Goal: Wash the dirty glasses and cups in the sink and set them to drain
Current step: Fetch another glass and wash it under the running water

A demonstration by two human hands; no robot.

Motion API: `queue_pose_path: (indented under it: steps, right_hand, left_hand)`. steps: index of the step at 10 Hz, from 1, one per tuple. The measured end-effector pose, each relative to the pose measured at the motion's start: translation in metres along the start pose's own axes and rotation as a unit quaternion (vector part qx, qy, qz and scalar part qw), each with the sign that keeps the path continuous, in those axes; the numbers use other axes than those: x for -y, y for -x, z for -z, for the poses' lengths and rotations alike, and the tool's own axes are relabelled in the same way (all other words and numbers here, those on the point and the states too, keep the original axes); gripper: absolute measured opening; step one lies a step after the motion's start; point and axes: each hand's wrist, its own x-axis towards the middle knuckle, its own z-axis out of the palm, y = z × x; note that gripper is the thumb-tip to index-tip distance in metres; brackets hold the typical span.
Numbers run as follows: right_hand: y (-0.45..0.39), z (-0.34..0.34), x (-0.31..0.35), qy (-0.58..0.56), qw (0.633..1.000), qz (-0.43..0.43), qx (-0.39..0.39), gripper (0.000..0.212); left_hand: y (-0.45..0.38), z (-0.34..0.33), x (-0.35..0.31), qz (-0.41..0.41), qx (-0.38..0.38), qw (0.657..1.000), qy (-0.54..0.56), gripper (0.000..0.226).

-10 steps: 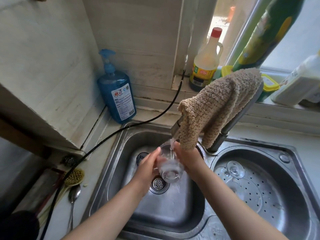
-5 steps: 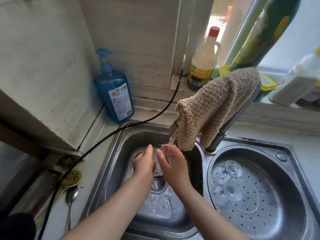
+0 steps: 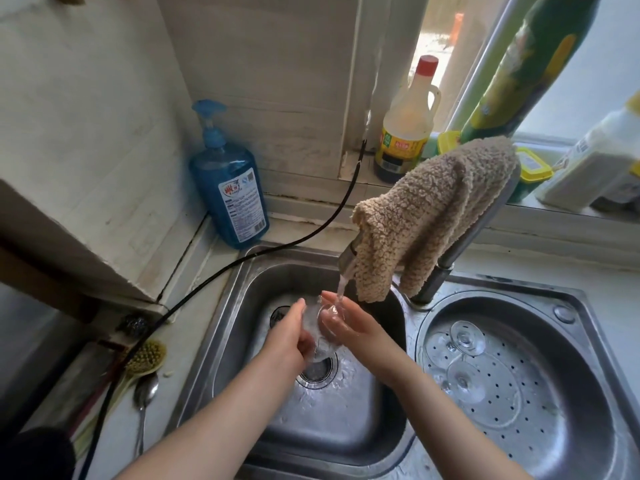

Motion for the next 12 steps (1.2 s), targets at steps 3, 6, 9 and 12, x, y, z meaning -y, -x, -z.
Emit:
queue_pose_path:
  steps: [3,6,9,12]
  right_hand:
    - [-0.019,-0.016,0.002,-0.053,0.979,-0.083,-0.178,0.036]
    - [0.000,-0.014,0.006,0.199,0.957,0.110,-0.181,0.047]
    - [-0.005,-0.009,0.025,-0.285,0.921,-0.234,-0.123,0.032]
    - [-0.009,-0.013,0.020,0.248,0.955,-0.059,-0.152,0.048]
  left_hand:
    - [0.007,-0.007,0.005,-0.009,-0.014,1.000,0.004,0.042]
    - [0.003,-0.010,0.002,-0.171,-0.016,0.982,-0.075,0.031]
    - [0.020,-0.014,-0.010,-0.365,-0.006,0.908,-0.205,0.046]
    - [0.029,-0.011,-0.014,-0.462,0.003,0.840,-0.285,0.053]
